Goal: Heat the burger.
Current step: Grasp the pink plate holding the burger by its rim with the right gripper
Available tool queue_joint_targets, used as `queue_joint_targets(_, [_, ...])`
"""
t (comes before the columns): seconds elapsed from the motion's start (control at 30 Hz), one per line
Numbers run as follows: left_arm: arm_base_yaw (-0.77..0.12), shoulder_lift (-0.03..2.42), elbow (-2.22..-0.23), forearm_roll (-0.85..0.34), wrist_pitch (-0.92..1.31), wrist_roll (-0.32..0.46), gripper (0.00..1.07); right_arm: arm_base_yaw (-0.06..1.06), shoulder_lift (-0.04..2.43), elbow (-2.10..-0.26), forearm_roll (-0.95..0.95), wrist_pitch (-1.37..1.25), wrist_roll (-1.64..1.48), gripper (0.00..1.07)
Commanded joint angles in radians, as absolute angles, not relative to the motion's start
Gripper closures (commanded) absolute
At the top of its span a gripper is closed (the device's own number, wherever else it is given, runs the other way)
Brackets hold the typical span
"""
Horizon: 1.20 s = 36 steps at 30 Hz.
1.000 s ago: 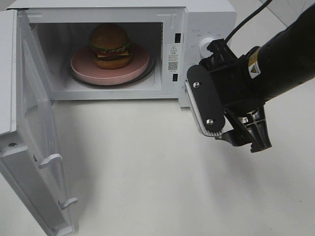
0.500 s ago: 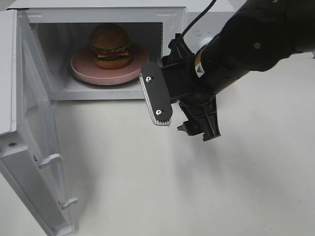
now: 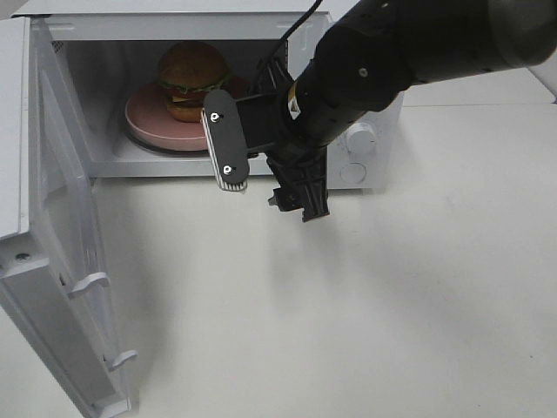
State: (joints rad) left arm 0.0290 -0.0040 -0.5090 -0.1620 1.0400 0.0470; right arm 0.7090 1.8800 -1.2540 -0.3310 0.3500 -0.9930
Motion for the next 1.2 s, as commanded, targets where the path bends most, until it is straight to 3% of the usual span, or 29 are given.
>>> queue_joint_targets(0.03, [0.031,-0.024,-0.504,-0.166,1.028,0.046,0.07,0.711,1.938,-1.323,-0.337,0.343,-0.957,0.25])
queue_joint_targets(1.2, [0.031,-0.024,-0.504,-0.166,1.028,0.046,0.07,0.708,2.328,-1.796,-0.339,0.394,-0.957,0.31])
